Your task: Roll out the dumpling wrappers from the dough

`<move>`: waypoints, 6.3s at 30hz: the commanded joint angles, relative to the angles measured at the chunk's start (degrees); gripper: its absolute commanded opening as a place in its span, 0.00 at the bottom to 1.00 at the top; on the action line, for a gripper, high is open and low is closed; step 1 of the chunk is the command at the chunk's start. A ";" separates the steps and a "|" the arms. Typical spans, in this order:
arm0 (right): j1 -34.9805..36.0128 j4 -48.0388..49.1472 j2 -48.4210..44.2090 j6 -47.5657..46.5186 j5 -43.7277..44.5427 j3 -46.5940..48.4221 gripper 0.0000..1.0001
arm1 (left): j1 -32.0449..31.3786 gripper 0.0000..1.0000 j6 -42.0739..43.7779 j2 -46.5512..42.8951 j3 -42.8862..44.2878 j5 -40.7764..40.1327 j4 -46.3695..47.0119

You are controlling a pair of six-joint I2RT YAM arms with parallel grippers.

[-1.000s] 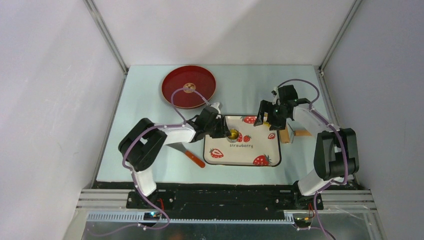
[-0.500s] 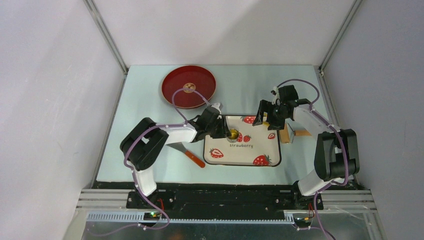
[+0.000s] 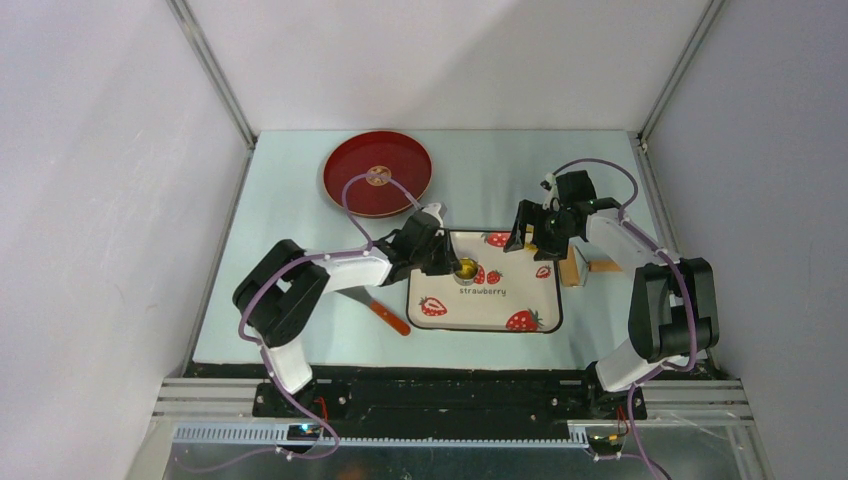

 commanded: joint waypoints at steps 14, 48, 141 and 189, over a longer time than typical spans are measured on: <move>0.64 1.47 -1.19 0.24 -1.28 -0.10 0.88 | -0.69 0.00 0.73 -4.13 2.31 -0.53 -1.74; 8.91 -0.67 8.34 1.68 -0.45 14.13 0.89 | 36.82 0.00 9.70 -27.38 -14.31 2.04 -15.99; 3.05 7.43 43.73 13.74 -11.45 47.92 0.80 | 17.40 0.63 15.41 14.05 34.54 6.27 -12.10; -0.98 -1.79 39.96 9.84 3.10 44.94 0.00 | 7.22 0.64 -6.83 -42.96 -23.56 -15.76 -28.23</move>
